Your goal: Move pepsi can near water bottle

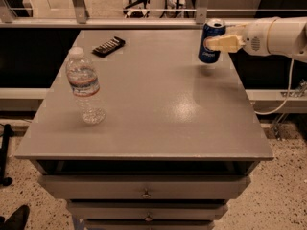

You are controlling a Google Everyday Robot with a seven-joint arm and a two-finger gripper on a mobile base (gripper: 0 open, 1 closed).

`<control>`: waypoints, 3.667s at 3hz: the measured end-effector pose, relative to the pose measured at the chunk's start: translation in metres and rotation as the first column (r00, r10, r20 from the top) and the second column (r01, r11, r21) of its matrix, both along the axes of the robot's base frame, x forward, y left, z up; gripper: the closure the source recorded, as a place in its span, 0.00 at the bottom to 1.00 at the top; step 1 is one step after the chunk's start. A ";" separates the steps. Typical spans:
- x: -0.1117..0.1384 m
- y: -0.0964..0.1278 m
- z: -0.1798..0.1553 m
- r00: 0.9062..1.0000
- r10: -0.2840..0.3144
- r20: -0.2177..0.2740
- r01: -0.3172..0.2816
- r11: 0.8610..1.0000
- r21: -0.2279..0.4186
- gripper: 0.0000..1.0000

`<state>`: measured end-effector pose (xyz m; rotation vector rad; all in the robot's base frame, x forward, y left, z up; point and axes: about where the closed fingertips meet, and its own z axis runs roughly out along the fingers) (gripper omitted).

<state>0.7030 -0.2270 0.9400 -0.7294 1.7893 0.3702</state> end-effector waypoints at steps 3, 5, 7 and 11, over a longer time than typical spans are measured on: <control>-0.064 0.143 -0.004 0.919 0.395 0.017 -0.391 0.904 0.172 1.00; -0.095 0.184 -0.028 0.850 0.527 -0.019 -0.512 0.834 0.204 1.00; -0.127 0.220 -0.035 0.799 0.601 -0.001 -0.584 0.778 0.232 1.00; -0.134 0.247 -0.047 0.771 0.636 0.034 -0.633 0.760 0.147 0.28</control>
Offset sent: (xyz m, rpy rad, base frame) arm -0.0768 0.1519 -0.0169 0.1907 0.0476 0.4377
